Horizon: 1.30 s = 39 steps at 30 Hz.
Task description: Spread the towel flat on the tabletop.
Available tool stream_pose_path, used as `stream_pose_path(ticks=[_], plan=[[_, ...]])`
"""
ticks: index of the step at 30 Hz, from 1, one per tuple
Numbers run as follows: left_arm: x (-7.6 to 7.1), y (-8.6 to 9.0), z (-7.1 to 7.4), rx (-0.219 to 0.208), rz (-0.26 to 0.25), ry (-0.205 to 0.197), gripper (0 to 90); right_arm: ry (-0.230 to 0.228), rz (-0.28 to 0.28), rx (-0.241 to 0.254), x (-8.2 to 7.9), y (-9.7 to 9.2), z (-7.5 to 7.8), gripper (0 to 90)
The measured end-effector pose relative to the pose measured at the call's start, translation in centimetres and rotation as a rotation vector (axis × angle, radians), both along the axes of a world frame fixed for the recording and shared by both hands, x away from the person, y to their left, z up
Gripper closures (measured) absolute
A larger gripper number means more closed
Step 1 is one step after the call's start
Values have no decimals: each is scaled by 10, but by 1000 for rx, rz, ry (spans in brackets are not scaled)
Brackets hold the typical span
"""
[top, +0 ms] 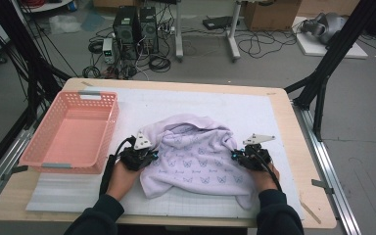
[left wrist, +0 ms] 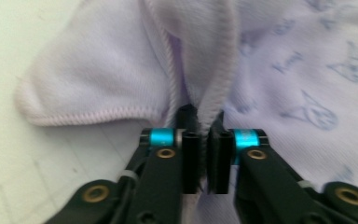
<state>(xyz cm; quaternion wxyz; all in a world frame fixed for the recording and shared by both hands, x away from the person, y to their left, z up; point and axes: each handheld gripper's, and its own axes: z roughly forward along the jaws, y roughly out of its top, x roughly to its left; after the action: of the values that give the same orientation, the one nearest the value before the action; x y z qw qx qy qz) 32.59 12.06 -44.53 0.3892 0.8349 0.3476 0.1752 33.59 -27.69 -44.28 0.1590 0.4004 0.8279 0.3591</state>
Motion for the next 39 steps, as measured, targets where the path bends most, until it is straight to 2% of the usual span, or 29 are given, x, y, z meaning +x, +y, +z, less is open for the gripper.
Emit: stream_pose_path(ticks=[3,6,9,11,14,15,16,17,19,21,22,24,26,30,33,35,36,39], plan=[[-5,8,3,-30,-28,41,873,22,54,-22,-13,-7,4,864],[-11,16,8,-30,-51,64,873,16,78,-47,-31,-20,7,869],[-19,25,10,-50,-82,97,873,31,89,-25,-45,-32,9,869],[-26,27,10,-58,-91,110,874,38,118,-18,-55,-36,11,869],[-34,28,12,-62,-112,124,873,48,167,-33,-67,-35,14,863],[-36,29,12,-69,-112,122,872,59,189,-24,-70,-34,15,847],[-36,30,12,-85,-106,120,867,47,199,-24,-71,-34,17,785],[-36,30,12,-106,-80,116,819,23,188,-20,-71,-33,19,671],[-33,32,13,-148,-27,102,598,-31,147,12,-68,-32,27,550],[-32,34,14,-198,9,72,531,-95,121,48,-61,-27,35,506],[-31,35,14,-209,20,59,502,-133,115,50,-56,-23,39,486],[-30,37,14,-227,33,43,489,-170,108,40,-44,-10,42,477],[-29,38,14,-227,42,34,478,-189,119,14,-29,7,41,479],[-28,41,14,-233,48,25,477,-185,154,-63,2,43,30,482],[-28,45,14,-240,61,18,475,-196,160,-102,21,62,26,488],[-27,46,13,-241,71,20,473,-201,162,-130,31,70,23,524],[-26,47,13,-244,75,21,472,-196,161,-146,35,73,22,590],[-26,47,12,-244,79,21,473,-169,144,-258,45,76,20,872]])
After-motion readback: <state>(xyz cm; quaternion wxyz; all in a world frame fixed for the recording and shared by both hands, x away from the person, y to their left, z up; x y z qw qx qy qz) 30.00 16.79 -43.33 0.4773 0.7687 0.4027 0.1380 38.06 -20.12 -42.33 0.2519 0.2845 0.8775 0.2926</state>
